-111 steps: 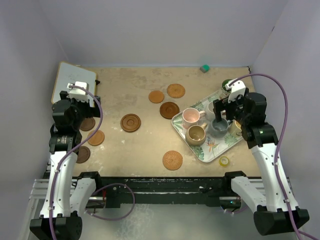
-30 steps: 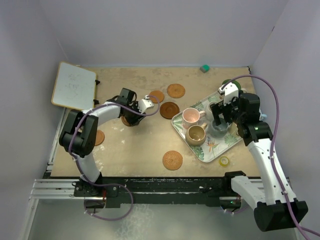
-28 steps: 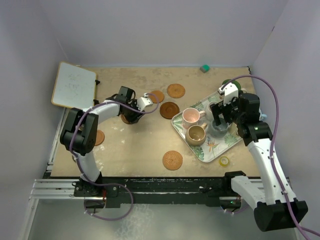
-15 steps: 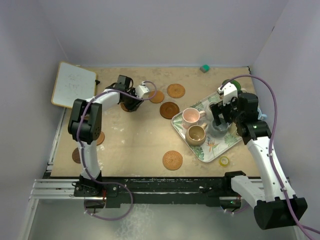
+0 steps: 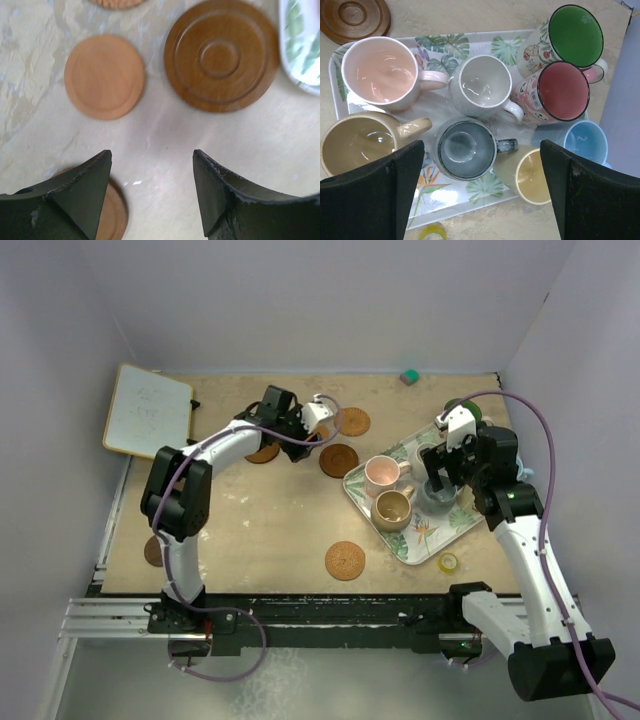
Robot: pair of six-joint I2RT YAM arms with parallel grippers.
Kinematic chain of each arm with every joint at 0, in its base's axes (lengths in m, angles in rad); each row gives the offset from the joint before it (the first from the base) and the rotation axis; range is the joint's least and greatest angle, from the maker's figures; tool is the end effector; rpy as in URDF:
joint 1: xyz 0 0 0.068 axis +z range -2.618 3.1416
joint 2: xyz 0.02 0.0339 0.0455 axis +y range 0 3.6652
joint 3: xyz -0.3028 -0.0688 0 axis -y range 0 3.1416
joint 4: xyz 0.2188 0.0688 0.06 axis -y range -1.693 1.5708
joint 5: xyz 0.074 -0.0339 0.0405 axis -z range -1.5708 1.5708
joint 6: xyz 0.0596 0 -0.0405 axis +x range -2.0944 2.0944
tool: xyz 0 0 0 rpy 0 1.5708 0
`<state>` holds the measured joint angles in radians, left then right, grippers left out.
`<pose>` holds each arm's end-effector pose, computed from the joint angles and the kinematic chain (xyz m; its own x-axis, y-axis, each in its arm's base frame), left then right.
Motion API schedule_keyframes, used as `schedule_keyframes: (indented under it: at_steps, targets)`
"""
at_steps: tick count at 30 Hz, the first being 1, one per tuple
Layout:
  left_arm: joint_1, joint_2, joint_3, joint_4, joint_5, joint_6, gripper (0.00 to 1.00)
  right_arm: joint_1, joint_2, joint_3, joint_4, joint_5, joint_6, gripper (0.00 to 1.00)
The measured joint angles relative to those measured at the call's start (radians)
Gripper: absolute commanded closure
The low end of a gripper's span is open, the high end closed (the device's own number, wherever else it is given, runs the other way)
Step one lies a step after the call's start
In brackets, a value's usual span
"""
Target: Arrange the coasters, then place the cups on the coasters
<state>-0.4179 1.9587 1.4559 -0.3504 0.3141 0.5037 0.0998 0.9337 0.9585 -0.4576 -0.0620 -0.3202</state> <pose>0.3957 -0.1958 0.2425 -0.3271 0.6475 -0.6883 0.8330 0.5415 0.1135 0.1770 0.0214 0.3663 -0.3472 -0.3505 -0.8698 -0.2789 0.9242 -0.2611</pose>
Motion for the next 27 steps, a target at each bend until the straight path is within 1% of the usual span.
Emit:
schedule_keyframes:
  at_steps: [4, 9, 16, 19, 27]
  targets:
    - [-0.050, 0.019, 0.051, 0.034, -0.013, -0.087, 0.36, -0.001, -0.008, -0.004, 0.000, 0.000, -0.005, 0.00]
    - [-0.055, 0.107, 0.180, 0.073, -0.052, -0.210, 0.36, -0.002, -0.013, -0.008, 0.001, 0.002, -0.008, 0.00]
    - [-0.050, 0.179, 0.214, 0.080, -0.055, -0.330, 0.36, -0.002, -0.012, -0.014, 0.001, 0.018, -0.018, 0.00]
    - [-0.060, 0.189, 0.214, 0.080, -0.055, -0.363, 0.36, -0.002, -0.011, -0.015, 0.001, 0.019, -0.021, 0.00]
    - [-0.116, 0.228, 0.239, 0.080, -0.079, -0.378, 0.35, -0.002, -0.011, -0.016, 0.001, 0.018, -0.022, 0.00]
